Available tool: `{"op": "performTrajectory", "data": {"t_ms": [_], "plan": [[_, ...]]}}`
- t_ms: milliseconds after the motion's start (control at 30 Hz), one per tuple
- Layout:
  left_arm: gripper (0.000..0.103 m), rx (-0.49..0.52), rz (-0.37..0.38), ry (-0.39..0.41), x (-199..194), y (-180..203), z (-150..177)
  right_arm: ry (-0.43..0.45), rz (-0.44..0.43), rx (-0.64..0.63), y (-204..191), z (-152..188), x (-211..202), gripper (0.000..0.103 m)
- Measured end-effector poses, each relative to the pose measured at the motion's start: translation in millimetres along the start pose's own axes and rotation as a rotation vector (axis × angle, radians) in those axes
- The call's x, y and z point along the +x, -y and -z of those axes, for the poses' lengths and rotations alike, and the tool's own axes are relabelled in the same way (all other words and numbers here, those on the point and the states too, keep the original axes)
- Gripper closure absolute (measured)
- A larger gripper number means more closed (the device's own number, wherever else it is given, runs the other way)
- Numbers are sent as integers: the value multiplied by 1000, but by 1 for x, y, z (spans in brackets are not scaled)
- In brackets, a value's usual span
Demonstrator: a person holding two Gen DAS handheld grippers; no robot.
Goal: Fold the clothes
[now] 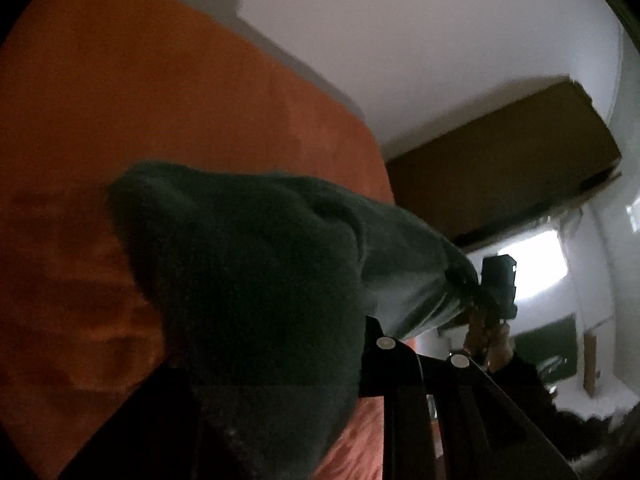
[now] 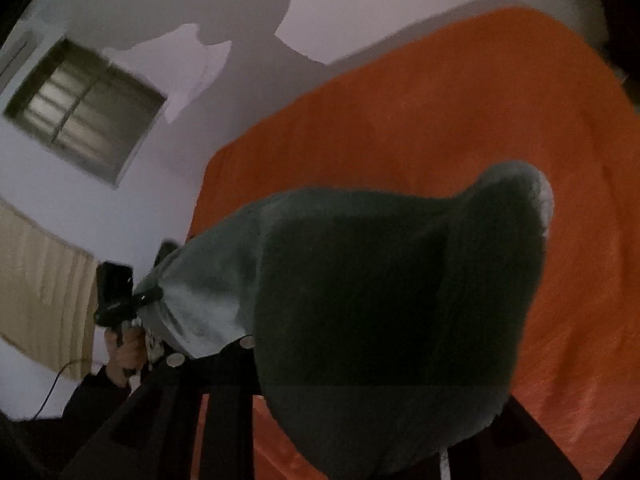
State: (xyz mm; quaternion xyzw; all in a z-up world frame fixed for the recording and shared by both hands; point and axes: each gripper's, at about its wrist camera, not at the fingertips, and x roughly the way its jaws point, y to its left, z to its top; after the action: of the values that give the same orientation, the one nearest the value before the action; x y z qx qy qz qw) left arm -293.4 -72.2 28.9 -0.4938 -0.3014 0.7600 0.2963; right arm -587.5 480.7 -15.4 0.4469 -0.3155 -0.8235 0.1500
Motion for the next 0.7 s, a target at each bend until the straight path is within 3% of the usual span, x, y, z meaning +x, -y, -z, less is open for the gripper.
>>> {"op": "performTrajectory", "data": {"t_ms": [267,400,633,700], "plan": [[79,46,-60,23,-7,107,-60,104,50,7,-33,-87,-77,80],[79,58,-47,24,7,147,-88,114,62,15,-21,-126,-107,80],[79,180,25,8,65,171,-145,113,99,-48,29,-221,-126,80],[79,138,20,0,95,158,-163,116,112,-56,53,-249,-119,80]]}}
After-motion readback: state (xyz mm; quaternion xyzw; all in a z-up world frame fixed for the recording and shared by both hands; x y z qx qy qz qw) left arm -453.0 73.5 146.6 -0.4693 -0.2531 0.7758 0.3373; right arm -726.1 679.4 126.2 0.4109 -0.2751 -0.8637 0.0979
